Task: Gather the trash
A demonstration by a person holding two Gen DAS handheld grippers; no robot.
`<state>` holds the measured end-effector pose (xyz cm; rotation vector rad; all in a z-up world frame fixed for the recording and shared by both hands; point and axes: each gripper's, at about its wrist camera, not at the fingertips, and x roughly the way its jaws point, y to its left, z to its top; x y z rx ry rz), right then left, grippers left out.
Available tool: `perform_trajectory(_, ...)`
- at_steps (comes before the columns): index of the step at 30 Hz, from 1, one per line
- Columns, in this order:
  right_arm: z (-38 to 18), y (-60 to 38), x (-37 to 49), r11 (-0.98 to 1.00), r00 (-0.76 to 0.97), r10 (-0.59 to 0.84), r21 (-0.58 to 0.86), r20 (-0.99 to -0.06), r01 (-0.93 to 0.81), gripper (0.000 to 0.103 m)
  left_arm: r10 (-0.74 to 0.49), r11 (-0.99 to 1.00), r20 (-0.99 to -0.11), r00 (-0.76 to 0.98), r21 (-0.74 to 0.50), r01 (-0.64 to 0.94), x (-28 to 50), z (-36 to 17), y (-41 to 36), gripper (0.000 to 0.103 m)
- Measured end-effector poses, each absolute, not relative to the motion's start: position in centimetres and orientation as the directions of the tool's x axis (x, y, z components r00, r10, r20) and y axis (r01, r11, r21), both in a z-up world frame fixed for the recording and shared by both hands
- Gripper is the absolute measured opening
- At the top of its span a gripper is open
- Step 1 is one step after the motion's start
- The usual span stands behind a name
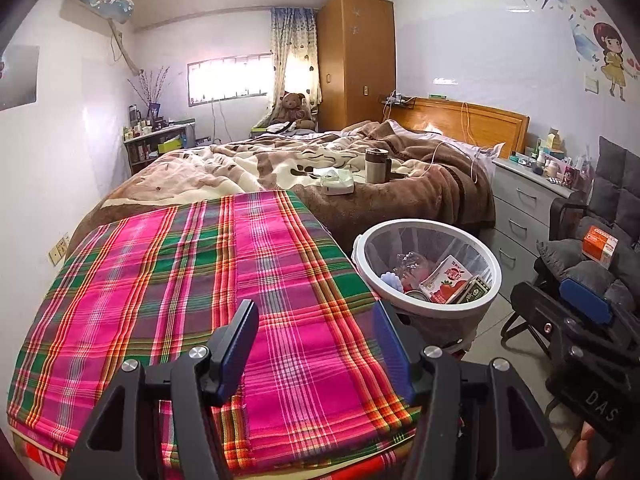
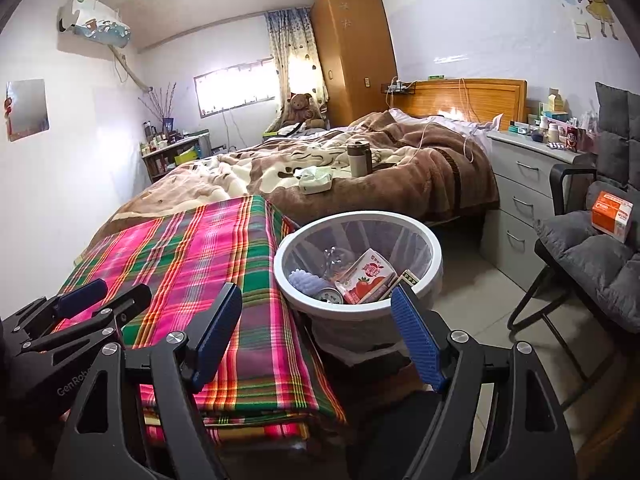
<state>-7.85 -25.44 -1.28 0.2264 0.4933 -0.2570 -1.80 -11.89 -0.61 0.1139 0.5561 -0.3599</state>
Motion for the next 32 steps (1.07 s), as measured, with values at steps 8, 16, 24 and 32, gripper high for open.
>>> perform_trajectory(8,-1.31,-25.25,-7.8,0.944,0.849,-0.183,0.153,-0.496,0.293,0.078,-0.302,0.932,-0.535,0.789,0.01,0.363,-1.97,-0.7,-11.62,0.059)
perform_trajectory(16,-1.27,-25.08,-7.7,0.944,0.848,-0.181,0.152,-0.498,0.292,0.078,-0.307,0.929,-0.529,0.791,0.014,0.37,-2.2,-0.62,-11.63,0.059)
perform_trajectory(24,-1.25,-25.1,-7.67,0.945,0.848,-0.178,0.155,-0.498,0.289,0.078,-0.299,0.932,-0.527,0.795,0.016,0.361,-2.23,-0.51,-11.56,0.059)
perform_trajectory(32,-1.26,-25.05,-7.6,0.944,0.846,-0.18,0.152,-0.501,0.291,0.078,-0.296,0.933,-0.529,0.795,0.018,0.359,-2.3,-0.55,-11.33,0.059)
